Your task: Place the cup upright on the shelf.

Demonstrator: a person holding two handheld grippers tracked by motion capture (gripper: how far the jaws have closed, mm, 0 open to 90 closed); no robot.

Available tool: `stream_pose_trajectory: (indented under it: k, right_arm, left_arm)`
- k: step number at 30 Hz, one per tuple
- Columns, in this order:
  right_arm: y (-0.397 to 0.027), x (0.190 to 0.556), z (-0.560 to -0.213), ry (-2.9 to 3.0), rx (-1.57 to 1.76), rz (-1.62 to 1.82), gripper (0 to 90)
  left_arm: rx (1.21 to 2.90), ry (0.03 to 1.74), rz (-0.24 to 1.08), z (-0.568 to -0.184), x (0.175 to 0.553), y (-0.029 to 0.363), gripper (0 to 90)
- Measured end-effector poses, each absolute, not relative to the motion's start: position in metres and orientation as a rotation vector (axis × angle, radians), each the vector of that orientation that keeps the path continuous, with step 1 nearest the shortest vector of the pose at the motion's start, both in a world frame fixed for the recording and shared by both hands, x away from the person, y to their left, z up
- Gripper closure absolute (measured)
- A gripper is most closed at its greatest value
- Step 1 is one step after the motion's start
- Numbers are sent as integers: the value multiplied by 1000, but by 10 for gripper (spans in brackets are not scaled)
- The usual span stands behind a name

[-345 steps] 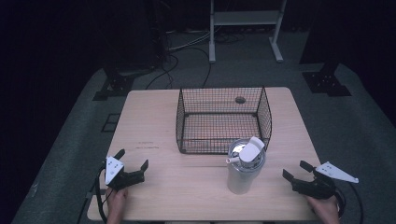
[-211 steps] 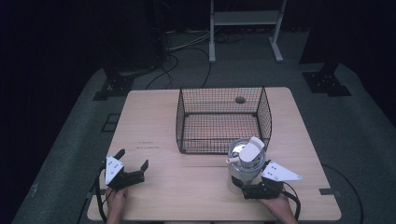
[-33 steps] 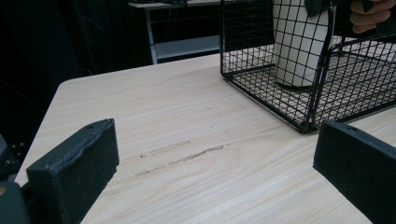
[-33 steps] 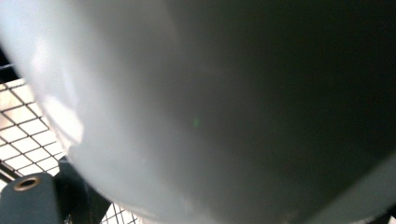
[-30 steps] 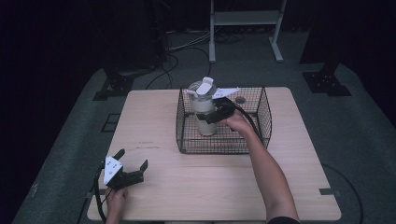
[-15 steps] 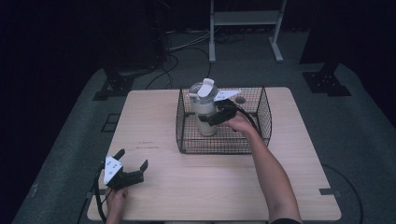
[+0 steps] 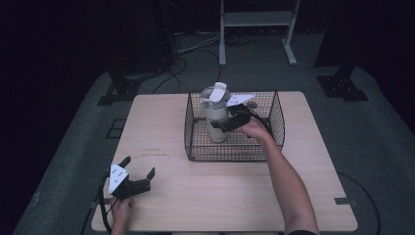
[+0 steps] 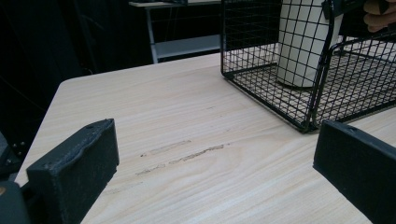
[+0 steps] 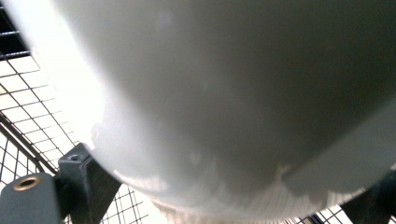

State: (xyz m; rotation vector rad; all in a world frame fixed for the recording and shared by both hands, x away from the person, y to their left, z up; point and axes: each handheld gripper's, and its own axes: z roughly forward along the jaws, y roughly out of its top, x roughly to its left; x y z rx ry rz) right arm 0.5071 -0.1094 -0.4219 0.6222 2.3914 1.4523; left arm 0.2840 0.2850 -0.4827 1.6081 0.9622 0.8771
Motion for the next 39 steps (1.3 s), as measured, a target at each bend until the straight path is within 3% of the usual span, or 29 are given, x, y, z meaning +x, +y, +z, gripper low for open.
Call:
stream_pose_trajectory:
  k: [39]
  right_arm:
    - [-133, 489, -404, 2444, 699, 1348, 93]
  left_arm:
    - [1615, 958, 879, -483, 284, 284, 0]
